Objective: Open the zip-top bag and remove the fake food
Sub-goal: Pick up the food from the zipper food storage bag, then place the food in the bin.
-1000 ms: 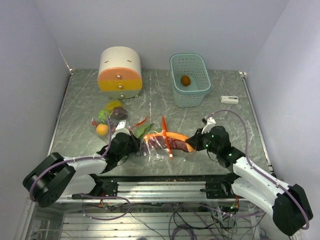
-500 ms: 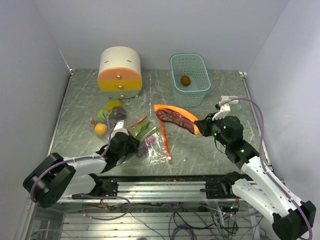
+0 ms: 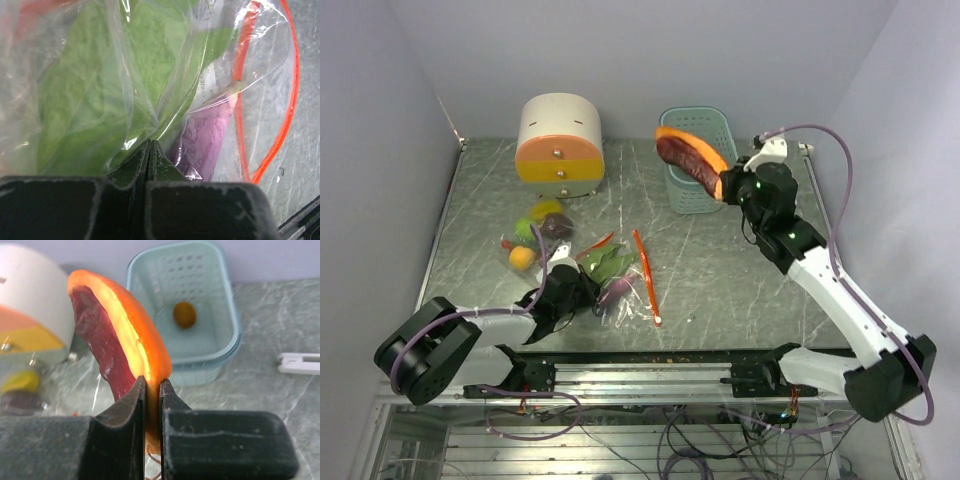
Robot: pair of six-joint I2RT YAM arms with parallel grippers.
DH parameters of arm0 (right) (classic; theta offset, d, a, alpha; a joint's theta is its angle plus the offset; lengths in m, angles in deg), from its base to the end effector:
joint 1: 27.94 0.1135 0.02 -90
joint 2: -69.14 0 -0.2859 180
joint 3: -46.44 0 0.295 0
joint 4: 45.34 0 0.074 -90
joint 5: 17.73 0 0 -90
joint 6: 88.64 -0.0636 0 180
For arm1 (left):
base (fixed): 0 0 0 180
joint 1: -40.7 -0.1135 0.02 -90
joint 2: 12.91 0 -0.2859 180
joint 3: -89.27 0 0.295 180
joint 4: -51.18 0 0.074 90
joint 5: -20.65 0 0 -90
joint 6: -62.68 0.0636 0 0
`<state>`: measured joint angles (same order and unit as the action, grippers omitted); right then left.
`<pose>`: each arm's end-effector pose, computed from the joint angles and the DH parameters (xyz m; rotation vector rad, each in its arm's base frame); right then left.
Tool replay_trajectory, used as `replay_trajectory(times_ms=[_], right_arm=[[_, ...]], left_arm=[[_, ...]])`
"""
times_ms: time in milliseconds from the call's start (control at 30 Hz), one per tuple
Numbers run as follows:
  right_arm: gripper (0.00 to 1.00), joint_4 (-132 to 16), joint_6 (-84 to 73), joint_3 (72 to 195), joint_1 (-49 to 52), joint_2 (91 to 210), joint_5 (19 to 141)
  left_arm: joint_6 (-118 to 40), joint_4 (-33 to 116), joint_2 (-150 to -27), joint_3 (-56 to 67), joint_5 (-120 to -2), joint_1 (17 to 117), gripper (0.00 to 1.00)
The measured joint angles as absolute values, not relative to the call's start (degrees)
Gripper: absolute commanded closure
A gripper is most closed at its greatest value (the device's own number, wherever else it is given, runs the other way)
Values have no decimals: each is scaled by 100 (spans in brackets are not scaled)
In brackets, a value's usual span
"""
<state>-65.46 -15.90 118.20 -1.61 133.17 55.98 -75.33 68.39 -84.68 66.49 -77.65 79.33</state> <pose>0.2938 0.1255 0.3812 0.0633 1.7866 0.2942 0.1936 -0.1430 0.0903 -0.2695 2.1934 -0.7270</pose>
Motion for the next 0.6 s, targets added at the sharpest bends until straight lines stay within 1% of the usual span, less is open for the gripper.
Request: replay_trajectory(times_ms=[267,400,533,600], right_arm=[[100,-5980,-1404,12636,-378,14610,4603],[100,-5803,-1399,12944,-540,15316,4516],[100,-5648,-1321,13178,-616,15834,4483],[97,-5604,-1264,13357,-631,16060,4479]], left_arm=[[-7629,7512,-8724,6896,-7627,7931,93],[-7688,7711,-8731,7003,-7478,7917,93],[-7710,7521,-8492,7012,-7378,7907,93],[-7703,7307,-8269,7007,-7373,7907,93]])
